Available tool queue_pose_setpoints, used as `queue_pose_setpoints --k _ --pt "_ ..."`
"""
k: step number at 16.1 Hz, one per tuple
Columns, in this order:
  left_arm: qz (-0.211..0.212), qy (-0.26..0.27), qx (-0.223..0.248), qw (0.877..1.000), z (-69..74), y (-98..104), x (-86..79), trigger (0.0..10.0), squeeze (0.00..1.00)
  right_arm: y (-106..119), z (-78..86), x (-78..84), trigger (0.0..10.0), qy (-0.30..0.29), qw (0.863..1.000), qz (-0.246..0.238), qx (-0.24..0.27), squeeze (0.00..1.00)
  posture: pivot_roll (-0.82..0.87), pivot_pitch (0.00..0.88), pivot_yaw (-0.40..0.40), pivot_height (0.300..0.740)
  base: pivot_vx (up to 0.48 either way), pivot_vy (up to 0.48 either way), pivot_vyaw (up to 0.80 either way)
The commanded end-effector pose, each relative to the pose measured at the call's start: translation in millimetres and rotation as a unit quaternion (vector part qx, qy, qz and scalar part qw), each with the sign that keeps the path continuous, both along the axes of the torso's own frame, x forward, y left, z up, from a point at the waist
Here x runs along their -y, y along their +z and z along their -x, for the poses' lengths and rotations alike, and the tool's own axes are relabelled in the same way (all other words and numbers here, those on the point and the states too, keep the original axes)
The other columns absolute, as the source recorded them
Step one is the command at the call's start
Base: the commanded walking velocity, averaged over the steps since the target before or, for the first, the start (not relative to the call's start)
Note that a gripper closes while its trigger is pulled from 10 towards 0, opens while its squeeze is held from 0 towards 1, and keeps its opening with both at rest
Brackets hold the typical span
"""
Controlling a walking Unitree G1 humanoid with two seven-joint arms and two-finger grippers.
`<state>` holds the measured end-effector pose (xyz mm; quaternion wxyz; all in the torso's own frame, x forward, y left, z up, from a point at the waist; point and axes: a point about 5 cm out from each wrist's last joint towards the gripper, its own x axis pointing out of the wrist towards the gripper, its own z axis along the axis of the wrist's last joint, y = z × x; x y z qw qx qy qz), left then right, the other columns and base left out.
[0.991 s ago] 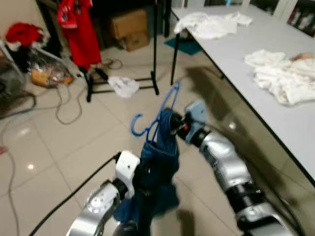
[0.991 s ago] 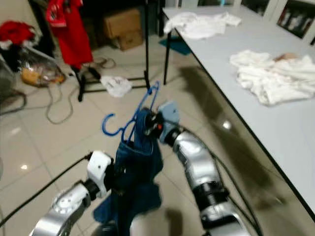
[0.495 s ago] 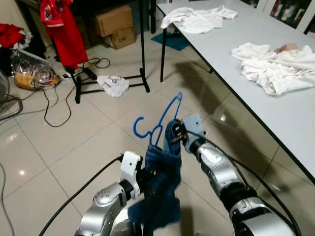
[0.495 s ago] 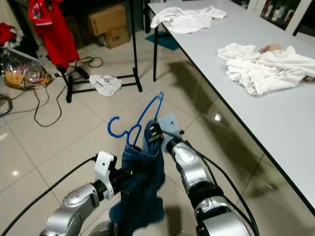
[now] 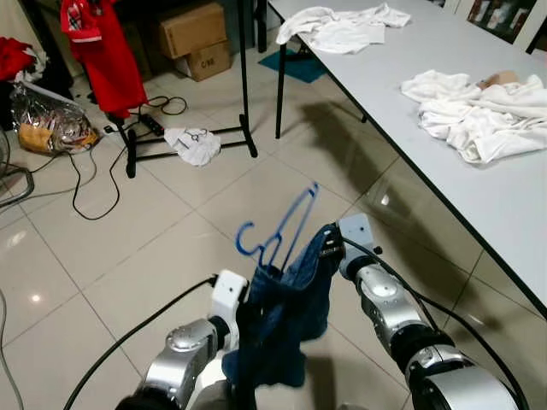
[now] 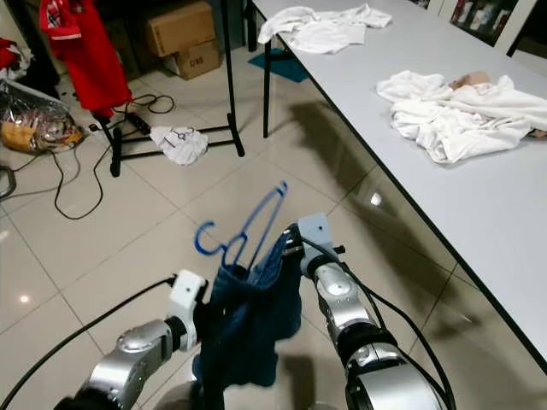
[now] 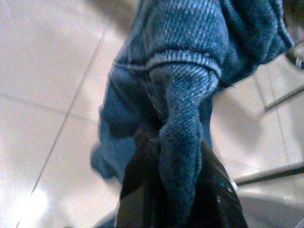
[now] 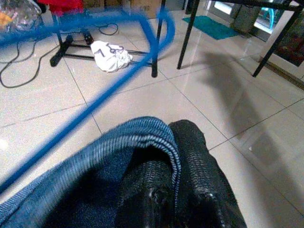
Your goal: Hang hanger
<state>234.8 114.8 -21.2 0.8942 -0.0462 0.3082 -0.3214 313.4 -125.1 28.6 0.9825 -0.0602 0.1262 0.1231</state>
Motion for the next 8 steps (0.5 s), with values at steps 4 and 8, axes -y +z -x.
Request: queue_pose_setpoints --k 4,8 --pt "-0.017 -0.042 -0.074 0.996 11.6 -16 -11.5 10.0 0.0 19 -5.3 8.1 10.0 -0.013 0.996 -0.023 0.082 0.0 -0.03 0.045 0.03 0.74 0.0 0.0 0.0" --pt "-0.01 -0.109 -0.062 0.992 15.8 -18 -5.9 10.0 0.0 31 -5.5 -9.8 10.0 0.065 0.988 0.013 0.141 0.0 -0.04 0.049 0.034 0.74 0.0 0.0 0.0"
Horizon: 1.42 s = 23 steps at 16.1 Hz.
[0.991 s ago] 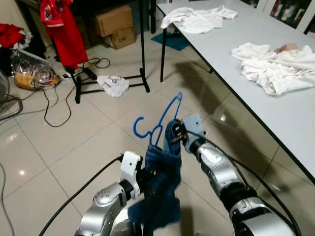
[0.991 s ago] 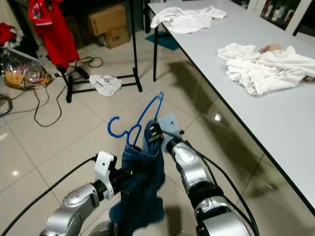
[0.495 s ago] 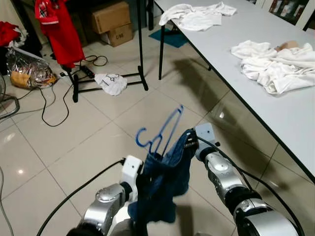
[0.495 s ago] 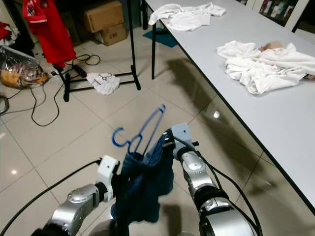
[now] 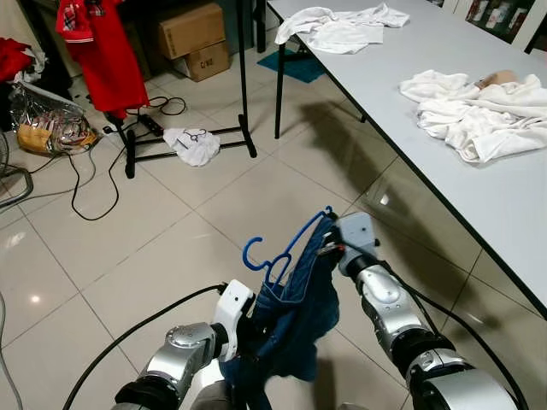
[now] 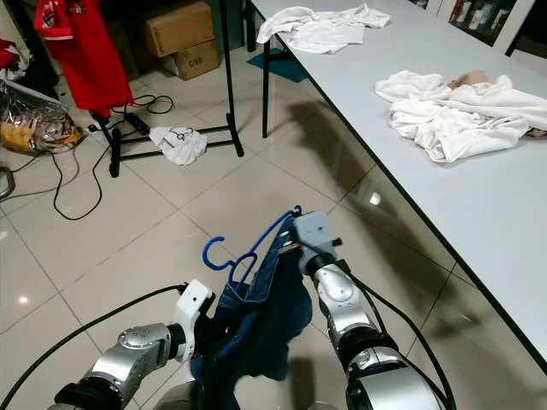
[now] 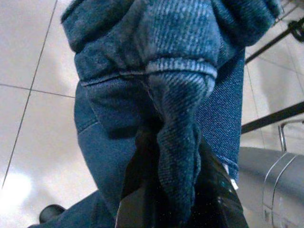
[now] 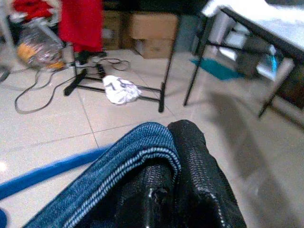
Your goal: Hang hanger
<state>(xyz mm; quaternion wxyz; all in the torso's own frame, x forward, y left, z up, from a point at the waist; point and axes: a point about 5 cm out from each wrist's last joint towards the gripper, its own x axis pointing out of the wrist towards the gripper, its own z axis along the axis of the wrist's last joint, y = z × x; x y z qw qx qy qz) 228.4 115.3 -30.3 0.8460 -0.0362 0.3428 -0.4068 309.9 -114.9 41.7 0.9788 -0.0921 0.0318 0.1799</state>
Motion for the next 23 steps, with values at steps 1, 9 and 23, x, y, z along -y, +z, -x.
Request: queue_pose_setpoints --k 1,9,23 --pt "-0.016 -0.028 -0.014 0.999 9.7 -8 -3.7 10.0 0.0 18 -8.3 -4.2 10.0 0.013 0.998 0.029 0.059 0.0 -0.04 0.049 0.032 0.74 0.0 0.0 0.0" --pt "-0.096 -0.133 -0.016 0.986 33.2 -22 -31.8 10.0 0.0 24 -22.7 18.4 10.0 -0.105 0.985 0.115 0.077 0.0 -0.03 0.054 0.021 0.74 0.0 0.0 0.0" --pt "-0.084 -0.175 -0.085 0.977 76.5 -40 -51.7 10.0 0.0 79 -31.0 16.0 10.0 -0.067 0.971 -0.088 0.211 0.0 -0.03 0.045 0.03 0.74 0.0 0.0 0.0"
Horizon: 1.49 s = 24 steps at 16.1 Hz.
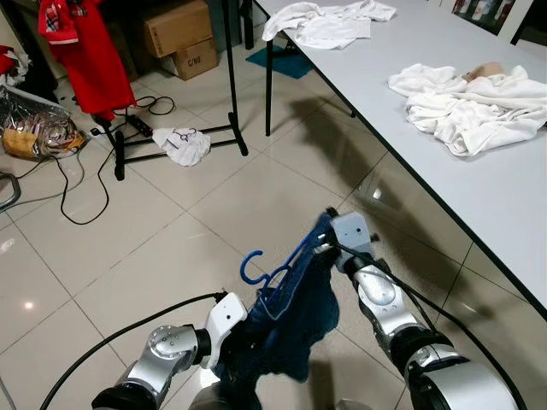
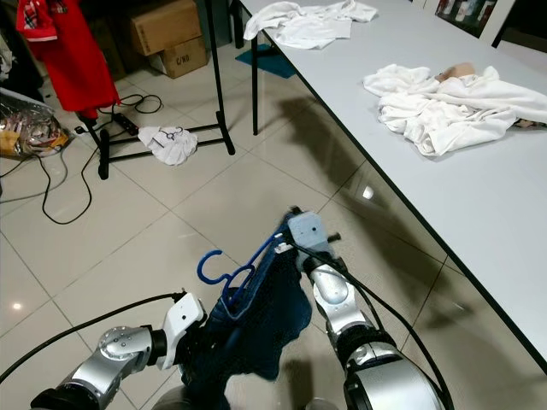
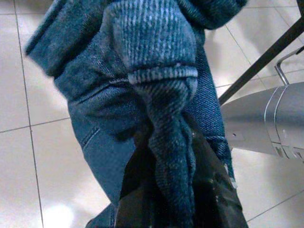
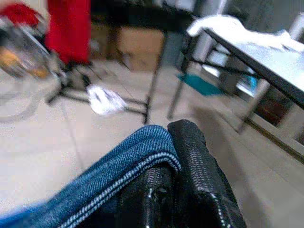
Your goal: Hang hanger
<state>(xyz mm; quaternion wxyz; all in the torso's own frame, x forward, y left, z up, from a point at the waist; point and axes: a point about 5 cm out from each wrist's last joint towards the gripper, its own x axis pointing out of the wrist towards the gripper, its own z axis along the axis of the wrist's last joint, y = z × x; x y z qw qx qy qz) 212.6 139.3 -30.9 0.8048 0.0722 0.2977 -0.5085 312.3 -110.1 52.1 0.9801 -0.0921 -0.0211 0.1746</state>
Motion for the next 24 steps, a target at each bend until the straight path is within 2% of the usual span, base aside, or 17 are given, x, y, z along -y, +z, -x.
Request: queue_pose_setpoints --k 1,2,4,5,7,8,9,10,12,13,15,16,19,20,24 --pt "-0.072 -0.03 -0.151 0.985 61.3 -40 -27.3 10.0 0.0 71 -28.2 18.3 10.0 -0.054 0.981 -0.084 0.167 0.0 -0.03 0.045 0.03 0.74 0.0 0.0 0.0" --pt "-0.084 -0.041 -0.15 0.984 62.8 -41 -26.2 10.0 0.0 74 -27.7 10.8 10.0 -0.032 0.981 -0.07 0.178 0.0 -0.03 0.045 0.03 0.74 0.0 0.0 0.0" --pt "-0.087 -0.045 -0.149 0.984 63.0 -42 -25.8 10.0 0.0 71 -27.7 7.3 10.0 -0.012 0.984 -0.066 0.164 0.0 -0.03 0.045 0.03 0.74 0.0 0.0 0.0" --pt "-0.087 -0.044 -0.149 0.984 63.1 -42 -24.4 10.0 0.0 68 -27.6 9.3 10.0 -0.013 0.986 -0.043 0.163 0.0 -0.03 0.043 0.032 0.74 0.0 0.0 0.0" --pt "-0.095 -0.048 -0.141 0.984 62.6 -43 -22.7 10.0 0.0 67 -31.2 12.6 10.0 -0.037 0.986 0.011 0.163 0.0 -0.03 0.043 0.033 0.74 0.0 0.0 0.0" --pt "-0.113 -0.057 -0.117 0.985 60.7 -44 -20.4 10.0 0.0 66 -35.4 12.7 10.0 -0.069 0.98 0.076 0.169 0.0 -0.03 0.044 0.033 0.74 0.0 0.0 0.0" --pt "-0.118 -0.059 -0.109 0.985 60.0 -44 -19.5 10.0 0.0 67 -36.0 13.1 10.0 -0.08 0.978 0.079 0.175 0.0 -0.03 0.045 0.032 0.74 0.0 0.0 0.0" --pt "-0.126 -0.059 -0.095 0.986 58.3 -44 -18.7 10.0 0.0 73 -36.5 13.2 10.0 -0.103 0.972 0.072 0.197 0.0 -0.03 0.047 0.031 0.74 0.0 0.0 0.0" --pt "-0.169 -0.059 -0.061 0.982 55.7 -46 -22.5 10.0 0.0 83 -38.0 10.1 10.0 -0.114 0.971 0.013 0.209 0.0 -0.03 0.047 0.031 0.74 0.0 0.0 0.0" --pt "-0.207 -0.03 -0.049 0.977 53.5 -49 -31.1 10.0 0.0 87 -37.7 5.0 10.0 -0.103 0.972 -0.038 0.207 0.0 -0.03 0.045 0.032 0.74 0.0 0.0 0.0" --pt "-0.242 0.012 -0.034 0.97 49.6 -50 -41.4 10.0 0.0 88 -35.6 0.5 10.0 -0.093 0.972 -0.065 0.207 0.0 -0.03 0.044 0.033 0.74 0.0 0.0 0.0" --pt "-0.26 0.054 -0.018 0.964 43.2 -48 -49.5 10.0 0.0 86 -32.1 -1.4 10.0 -0.081 0.972 -0.076 0.205 0.0 -0.03 0.043 0.033 0.74 0.0 0.0 0.0" --pt "-0.277 0.109 0.018 0.955 28.9 -42 -57.8 10.0 0.0 83 -26.5 -3.3 10.0 -0.06 0.972 -0.112 0.198 0.0 -0.02 0.041 0.035 0.74 0.0 0.0 0.0" --pt "-0.282 0.138 0.06 0.947 14.3 -34 -61.3 10.0 0.0 82 -21.8 -5.2 10.0 -0.039 0.969 -0.152 0.192 0.0 -0.03 0.041 0.036 0.74 0.0 0.0 0.0" --pt "-0.282 0.138 0.06 0.947 14.3 -34 -61.3 10.0 0.0 82 -21.8 -5.2 10.0 -0.039 0.969 -0.152 0.192 0.0 -0.03 0.041 0.036 0.74 0.0 0.0 0.0"
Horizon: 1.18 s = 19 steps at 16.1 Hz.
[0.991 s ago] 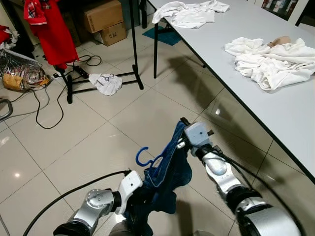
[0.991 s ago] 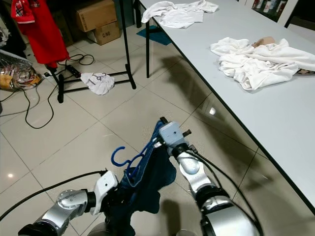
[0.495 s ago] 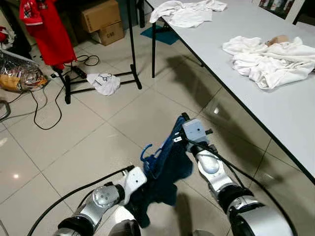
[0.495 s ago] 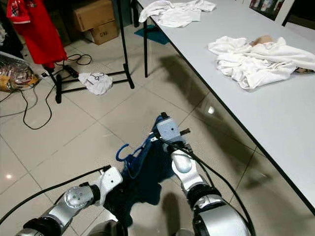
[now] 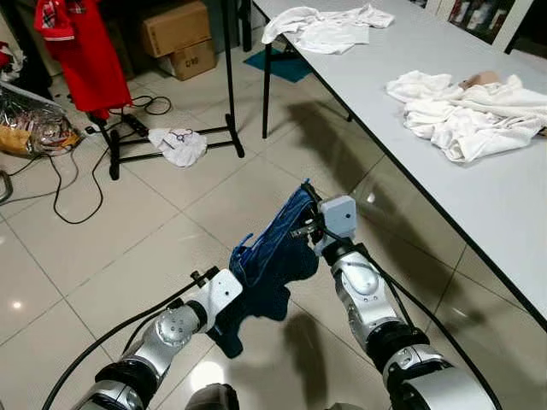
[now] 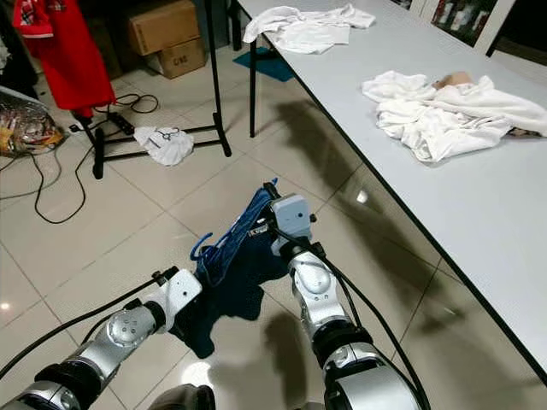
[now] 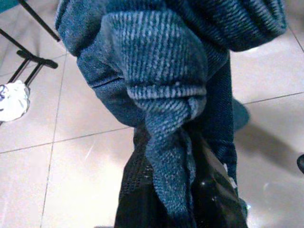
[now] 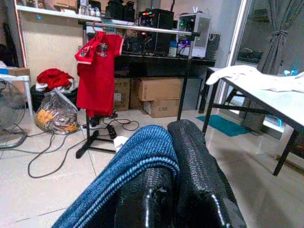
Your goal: Hang hanger
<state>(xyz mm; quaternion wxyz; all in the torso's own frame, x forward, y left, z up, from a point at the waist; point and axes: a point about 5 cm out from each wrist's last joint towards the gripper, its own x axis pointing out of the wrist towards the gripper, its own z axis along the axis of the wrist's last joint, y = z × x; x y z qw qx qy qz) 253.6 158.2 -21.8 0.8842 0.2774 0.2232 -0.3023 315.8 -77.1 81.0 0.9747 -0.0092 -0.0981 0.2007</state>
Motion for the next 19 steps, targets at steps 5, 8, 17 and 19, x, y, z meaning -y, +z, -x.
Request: queue_pose_setpoints --k 5,8,17,19 --pt "-0.076 0.045 -0.149 0.985 55.3 -43.1 -42.4 10.0 0.0 53.3 -18.3 27.7 10.0 -0.082 0.986 -0.069 0.125 0.0 -0.03 0.041 0.036 0.74 0.0 0.0 0.0" --pt "-0.076 0.045 -0.149 0.985 55.3 -43.1 -42.4 10.0 0.0 53.3 -18.3 27.7 10.0 -0.082 0.986 -0.069 0.125 0.0 -0.03 0.041 0.036 0.74 0.0 0.0 0.0" --pt "-0.076 0.045 -0.149 0.985 55.3 -43.1 -42.4 10.0 0.0 53.3 -18.3 27.7 10.0 -0.082 0.986 -0.069 0.125 0.0 -0.03 0.041 0.036 0.74 0.0 0.0 0.0" --pt "-0.076 0.045 -0.149 0.985 55.3 -43.1 -42.4 10.0 0.0 53.3 -18.3 27.7 10.0 -0.082 0.986 -0.069 0.125 0.0 -0.03 0.041 0.036 0.74 0.0 0.0 0.0"
